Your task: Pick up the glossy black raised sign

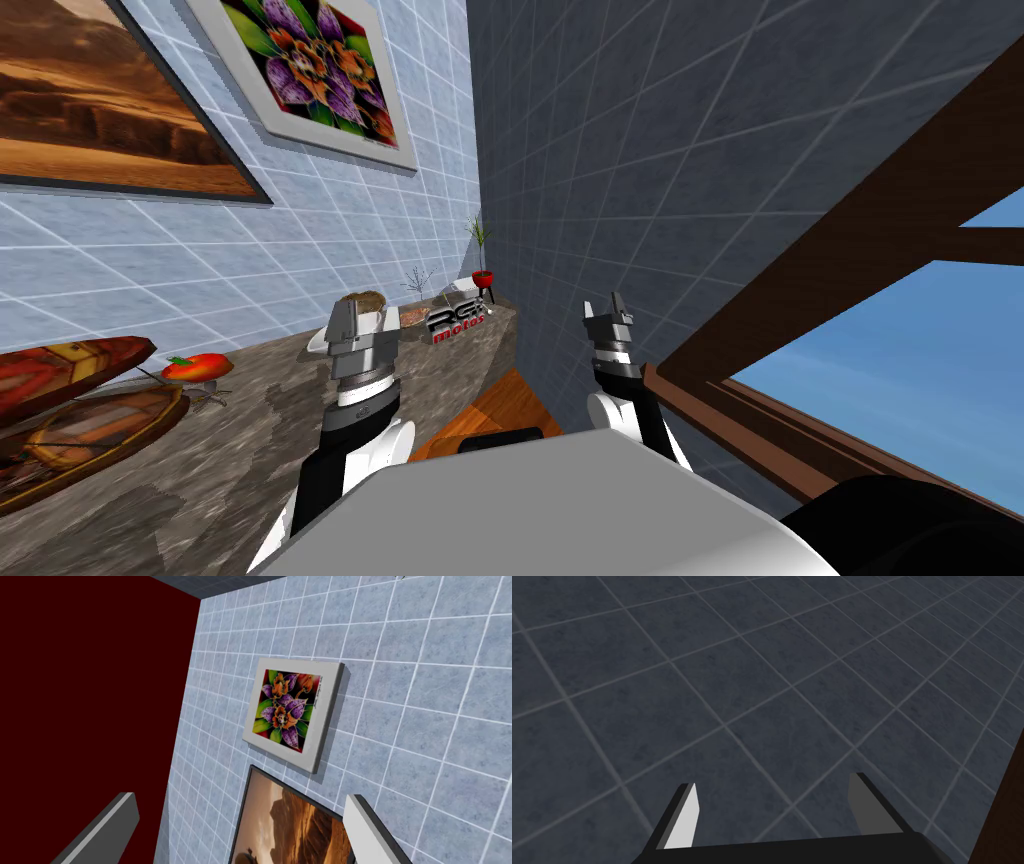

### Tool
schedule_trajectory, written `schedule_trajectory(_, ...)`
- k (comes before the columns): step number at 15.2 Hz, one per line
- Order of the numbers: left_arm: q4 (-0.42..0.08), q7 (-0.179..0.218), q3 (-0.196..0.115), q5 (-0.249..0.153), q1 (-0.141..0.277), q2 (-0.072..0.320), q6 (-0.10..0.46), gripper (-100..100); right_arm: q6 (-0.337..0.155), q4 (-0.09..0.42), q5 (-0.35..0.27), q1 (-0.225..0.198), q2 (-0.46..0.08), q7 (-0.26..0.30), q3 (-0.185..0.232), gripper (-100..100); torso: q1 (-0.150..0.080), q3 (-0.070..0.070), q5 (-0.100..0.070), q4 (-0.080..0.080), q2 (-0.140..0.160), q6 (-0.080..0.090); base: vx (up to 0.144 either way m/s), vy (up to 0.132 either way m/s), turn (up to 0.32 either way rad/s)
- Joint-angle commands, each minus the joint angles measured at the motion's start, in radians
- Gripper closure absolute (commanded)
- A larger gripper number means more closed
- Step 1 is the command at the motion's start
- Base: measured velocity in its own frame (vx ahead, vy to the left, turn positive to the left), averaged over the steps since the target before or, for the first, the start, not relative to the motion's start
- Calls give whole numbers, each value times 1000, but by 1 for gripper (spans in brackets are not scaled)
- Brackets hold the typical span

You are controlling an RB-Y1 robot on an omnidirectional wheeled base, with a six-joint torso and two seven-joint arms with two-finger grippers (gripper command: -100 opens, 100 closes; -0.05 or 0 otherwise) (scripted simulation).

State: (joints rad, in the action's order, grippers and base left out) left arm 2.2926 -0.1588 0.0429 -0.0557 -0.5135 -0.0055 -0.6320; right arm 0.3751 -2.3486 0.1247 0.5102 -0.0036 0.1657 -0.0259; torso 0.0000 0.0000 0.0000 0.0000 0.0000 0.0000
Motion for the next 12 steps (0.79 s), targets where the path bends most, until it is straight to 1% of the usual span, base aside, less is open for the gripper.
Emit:
schedule_trajectory(1,-1,-9,-8,15,0,44,-6,-100,0,0,0,0,0,0,0,0,0,0,0,0,0,0,10,2,-38)
schedule_trajectory(2,-1,-9,-8,15,0,44,-6,-100,0,0,0,0,0,0,0,0,0,0,0,0,0,0,16,4,-45)
schedule_trajectory(3,-1,-17,-17,31,0,77,-13,-100,0,0,0,0,0,0,0,0,1,0,0,0,-1,0,20,7,-49)
schedule_trajectory(4,-2,-29,-28,51,0,100,-21,-100,0,0,0,0,0,0,0,0,1,-1,0,0,-1,0,30,10,-96)
schedule_trajectory(5,-2,-29,-28,51,0,113,-21,-100,0,0,0,0,0,0,0,0,1,-1,0,0,-2,0,31,14,-79)
schedule_trajectory(6,-3,-44,-42,76,0,142,-31,-100,0,0,0,0,0,0,0,0,1,-1,0,0,-2,0,35,16,-83)
schedule_trajectory(7,-3,-44,-42,76,0,150,-31,-100,0,0,0,0,0,0,0,0,2,-1,0,0,-2,0,34,18,-71)
schedule_trajectory(8,-4,-61,-58,105,0,182,-43,-100,0,0,0,0,0,0,0,0,2,-1,0,-1,-2,0,37,14,-113)
schedule_trajectory(9,-4,-61,-58,105,0,190,-43,-100,0,0,0,0,0,0,0,0,2,-1,0,-1,-3,0,40,18,-83)
schedule_trajectory(10,-5,-80,-76,138,-1,221,-57,-100,0,0,0,0,0,0,0,0,2,-2,0,-1,-3,0,45,22,-77)
schedule_trajectory(11,-5,-80,-76,138,-1,232,-57,-100,0,0,0,0,0,0,0,0,2,-2,0,-1,-3,0,40,22,-83)
schedule_trajectory(12,-6,-102,-97,175,-3,261,-72,-100,0,0,0,0,0,0,0,0,2,-2,0,-1,-3,0,44,21,-134)
